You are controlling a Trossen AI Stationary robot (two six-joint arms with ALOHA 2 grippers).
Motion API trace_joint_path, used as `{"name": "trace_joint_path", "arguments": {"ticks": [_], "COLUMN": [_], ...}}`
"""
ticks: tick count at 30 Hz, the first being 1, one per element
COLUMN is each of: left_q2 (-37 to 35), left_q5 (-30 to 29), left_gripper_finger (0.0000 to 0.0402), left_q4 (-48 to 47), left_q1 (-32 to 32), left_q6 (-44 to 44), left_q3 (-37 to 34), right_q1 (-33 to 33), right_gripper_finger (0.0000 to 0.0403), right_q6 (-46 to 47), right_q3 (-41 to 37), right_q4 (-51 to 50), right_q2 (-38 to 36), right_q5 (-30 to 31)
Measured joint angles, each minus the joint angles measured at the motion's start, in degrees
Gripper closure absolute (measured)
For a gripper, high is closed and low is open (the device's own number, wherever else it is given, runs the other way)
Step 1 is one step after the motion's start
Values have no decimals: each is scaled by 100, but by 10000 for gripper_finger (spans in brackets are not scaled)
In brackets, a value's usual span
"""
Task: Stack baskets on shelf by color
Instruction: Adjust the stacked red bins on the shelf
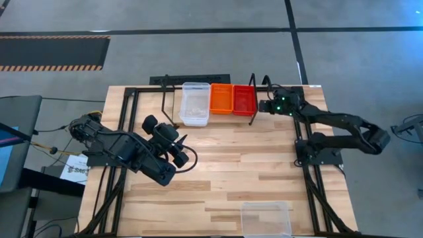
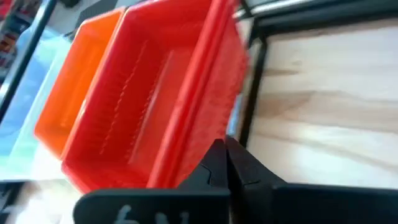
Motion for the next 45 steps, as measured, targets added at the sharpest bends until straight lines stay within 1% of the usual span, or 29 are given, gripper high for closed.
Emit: {"name": "trace_joint_path", "arguments": {"ticks": [5,13,17,20,24,27,45], "left_q2": [0,0,4,4,4,4,4], "left_q5": [-3,-3,-3,-5,-11,-11,-5], "left_gripper_finger": [233,233,233,233,233,233,233], "left_q4": [0,0,0,0,0,1,0], "left_q1": [-2,-1,-2,0,0,0,0], "left_q6": [0,0,-7,-8,-12,-15,-93], "left_q3": [0,0,0,0,0,0,0], "right_q1": [-143,-121,-69,24,151,192,160], "right_gripper_finger": [403,403,403,403,403,403,403], "right_q6": [-137,-134,-129,-14,149,172,-16], "right_q3": [0,0,2,2,6,7,7], "right_q4": [-232,-207,31,439,954,1076,617], "right_q2": [-230,-47,32,52,48,48,98], "right_q5": [8,-4,-143,-281,-313,-315,-304]}}
